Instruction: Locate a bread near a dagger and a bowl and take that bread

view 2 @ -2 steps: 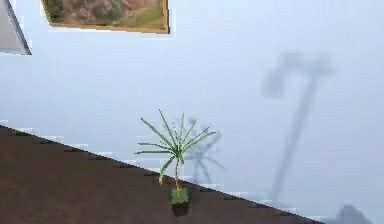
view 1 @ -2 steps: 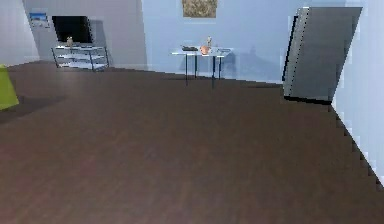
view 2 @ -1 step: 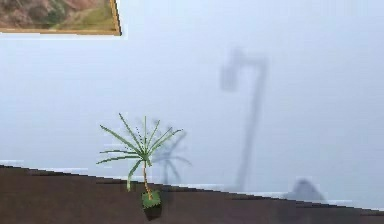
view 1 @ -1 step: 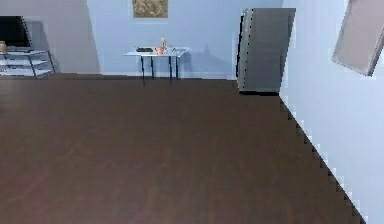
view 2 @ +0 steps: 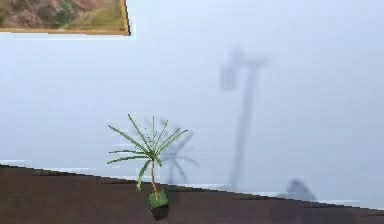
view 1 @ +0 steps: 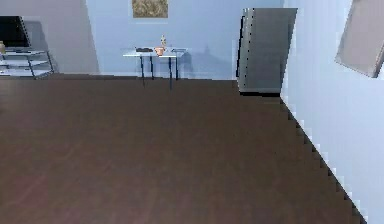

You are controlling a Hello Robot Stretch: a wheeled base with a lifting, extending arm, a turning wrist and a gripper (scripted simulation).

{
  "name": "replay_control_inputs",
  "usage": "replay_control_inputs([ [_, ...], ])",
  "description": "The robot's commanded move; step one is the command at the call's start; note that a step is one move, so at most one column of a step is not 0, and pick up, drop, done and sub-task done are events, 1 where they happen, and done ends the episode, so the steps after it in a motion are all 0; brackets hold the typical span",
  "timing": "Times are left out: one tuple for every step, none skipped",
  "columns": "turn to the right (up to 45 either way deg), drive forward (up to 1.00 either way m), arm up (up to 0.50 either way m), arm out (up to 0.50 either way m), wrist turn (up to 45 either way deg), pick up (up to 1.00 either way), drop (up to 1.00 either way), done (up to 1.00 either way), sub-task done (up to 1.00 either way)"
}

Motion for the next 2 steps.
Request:
replay_control_inputs([
  [0.0,1.00,0.00,0.00,0.0,0.00,0.00,0.00,0.00],
  [3.0,0.00,0.00,0.00,0.0,0.00,0.00,0.00,0.00],
])
